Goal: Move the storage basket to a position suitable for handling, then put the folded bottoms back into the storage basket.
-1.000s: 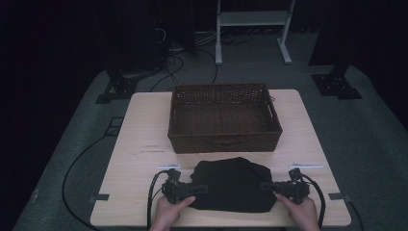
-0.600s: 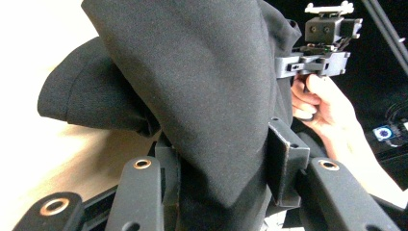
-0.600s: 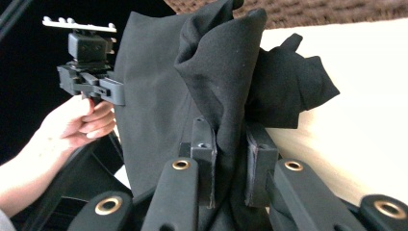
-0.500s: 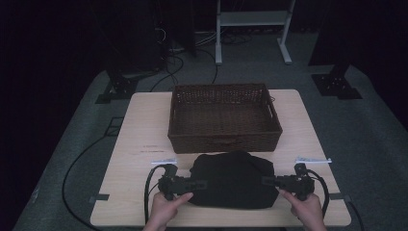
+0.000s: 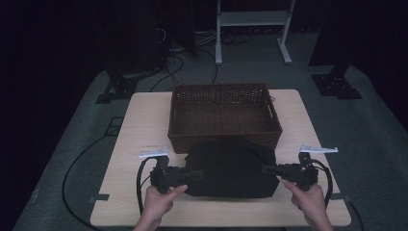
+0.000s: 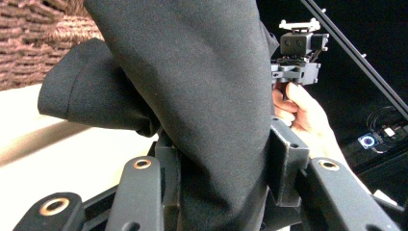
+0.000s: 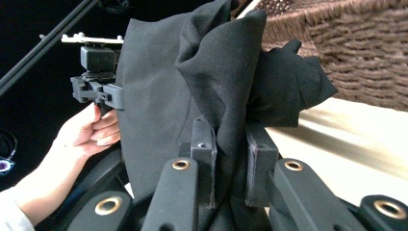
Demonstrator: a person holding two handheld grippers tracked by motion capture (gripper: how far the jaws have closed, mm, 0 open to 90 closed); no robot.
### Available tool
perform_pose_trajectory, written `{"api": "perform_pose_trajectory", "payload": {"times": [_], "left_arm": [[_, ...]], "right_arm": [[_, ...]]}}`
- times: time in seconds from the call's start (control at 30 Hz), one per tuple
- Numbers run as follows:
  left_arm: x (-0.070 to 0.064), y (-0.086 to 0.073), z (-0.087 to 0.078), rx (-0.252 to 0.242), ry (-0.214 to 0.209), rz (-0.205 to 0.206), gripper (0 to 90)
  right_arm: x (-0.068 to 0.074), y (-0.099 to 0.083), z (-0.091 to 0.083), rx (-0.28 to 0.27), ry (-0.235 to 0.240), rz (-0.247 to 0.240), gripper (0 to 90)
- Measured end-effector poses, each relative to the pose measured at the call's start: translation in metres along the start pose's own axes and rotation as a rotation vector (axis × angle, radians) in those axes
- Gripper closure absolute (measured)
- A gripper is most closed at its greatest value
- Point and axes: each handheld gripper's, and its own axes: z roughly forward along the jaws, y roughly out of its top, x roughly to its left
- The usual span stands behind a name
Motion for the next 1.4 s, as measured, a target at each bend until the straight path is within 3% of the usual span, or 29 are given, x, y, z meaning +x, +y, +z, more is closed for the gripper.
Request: {"api": "perform_pose_trajectory", "payload": {"times": [0.83,1.03,1.4], "left_arm": [[-0.007,0.046,-0.013,-0.046,-0.015,-0.006,56.2],[-0.007,0.055,-0.017,-0.063,-0.014,-0.013,56.2],[-0.012,0.087,-0.02,-0.089,0.009,0.011,56.3]], "right_arm": [[0.016,0.052,0.001,-0.039,0.053,-0.042,77.3],[0.021,0.064,0.003,-0.037,0.047,-0.055,77.3],[0.03,0.098,0.003,-0.063,0.043,-0.078,77.4]]}}
